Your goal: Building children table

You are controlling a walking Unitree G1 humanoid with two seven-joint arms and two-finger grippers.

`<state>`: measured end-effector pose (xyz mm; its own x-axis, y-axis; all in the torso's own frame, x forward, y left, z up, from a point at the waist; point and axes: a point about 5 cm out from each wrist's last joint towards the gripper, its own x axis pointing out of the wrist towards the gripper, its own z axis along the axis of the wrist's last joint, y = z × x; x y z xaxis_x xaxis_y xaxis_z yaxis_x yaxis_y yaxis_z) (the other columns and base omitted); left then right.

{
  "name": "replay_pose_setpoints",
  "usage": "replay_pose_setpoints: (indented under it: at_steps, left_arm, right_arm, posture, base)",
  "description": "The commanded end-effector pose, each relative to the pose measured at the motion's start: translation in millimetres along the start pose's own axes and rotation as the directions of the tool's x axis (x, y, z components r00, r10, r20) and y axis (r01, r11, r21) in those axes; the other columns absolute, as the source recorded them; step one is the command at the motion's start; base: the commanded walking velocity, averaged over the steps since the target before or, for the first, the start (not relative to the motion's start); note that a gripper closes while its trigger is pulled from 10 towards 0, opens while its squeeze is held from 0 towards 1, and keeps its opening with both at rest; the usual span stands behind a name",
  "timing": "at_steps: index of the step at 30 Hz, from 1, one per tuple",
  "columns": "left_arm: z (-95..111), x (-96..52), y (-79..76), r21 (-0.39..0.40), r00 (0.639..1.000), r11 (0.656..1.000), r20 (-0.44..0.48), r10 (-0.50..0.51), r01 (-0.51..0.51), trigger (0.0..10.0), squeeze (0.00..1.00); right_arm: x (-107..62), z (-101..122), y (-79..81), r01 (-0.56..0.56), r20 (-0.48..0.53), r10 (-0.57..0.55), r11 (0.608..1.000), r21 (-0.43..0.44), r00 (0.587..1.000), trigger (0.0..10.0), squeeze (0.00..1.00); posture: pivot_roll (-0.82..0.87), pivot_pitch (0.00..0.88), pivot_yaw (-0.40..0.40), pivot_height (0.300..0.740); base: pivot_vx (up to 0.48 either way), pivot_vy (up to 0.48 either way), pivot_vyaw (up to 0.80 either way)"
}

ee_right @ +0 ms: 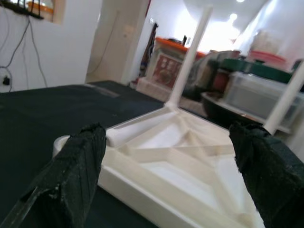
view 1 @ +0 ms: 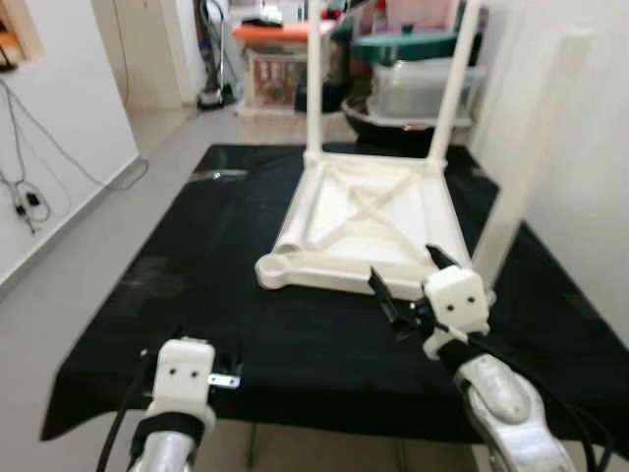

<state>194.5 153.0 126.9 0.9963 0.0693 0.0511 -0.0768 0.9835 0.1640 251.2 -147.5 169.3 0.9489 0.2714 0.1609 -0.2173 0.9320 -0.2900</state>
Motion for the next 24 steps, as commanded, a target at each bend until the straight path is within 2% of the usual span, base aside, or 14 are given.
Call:
replay_pose_setpoints:
  at_steps: [1,3,9,14,15,24]
  left_arm:
    - [-4,0.6,3.1,0.006,1.0,1.0,-0.011,0.02,-0.02,10.0,0.0]
    - [-3,1.9,5.5,-0.019,0.999,0.999,-0.002,0.033,-0.033,10.0,0.0]
    - [-1,3.6,6.6,-0.032,0.999,0.999,0.01,0.035,-0.034,10.0,0.0]
    - [-1,6.3,4.8,-0.035,1.0,0.999,0.016,0.024,-0.024,10.0,0.0]
    - [0,7.8,4.5,-0.035,0.999,0.999,0.022,0.023,-0.023,10.0,0.0]
    - [0,10.4,8.6,-0.026,0.999,0.999,0.034,0.036,-0.035,10.0,0.0]
  right_arm:
    - [2.8,1,2.4,-0.023,0.007,0.023,1.0,0.015,1.0,10.0,0.0]
    - [6.2,1,3.7,-0.033,0.009,0.033,0.999,0.029,0.999,10.0,0.0]
    - [11.5,0,9.2,-0.053,0.006,0.053,0.998,0.041,0.999,10.0,0.0]
    - [13.8,0,8.3,-0.062,0.01,0.062,0.997,0.04,0.998,10.0,0.0]
    - [15.1,0,7.5,-0.075,0.02,0.075,0.997,0.007,0.997,10.0,0.0]
    - [24.2,-4,16.9,-0.154,0.024,0.154,0.988,0.001,0.988,10.0,0.0]
  posture:
    - [-0.02,0.0,-0.035,0.74]
    - [-0.01,0.0,-0.038,0.74]
    - [-0.01,0.0,-0.039,0.74]
    - [-0.01,0.0,-0.036,0.74]
    - [-0.01,0.0,-0.037,0.74]
    - [0.0,0.0,-0.047,0.74]
  base:
    - [0.0,0.0,0.0]
    - [0.146,0.0,0.0]
    - [0.392,0.0,0.0]
    - [0.461,0.0,-0.8]
    - [0.461,0.0,0.0]
    - [0.455,0.0,0.0]
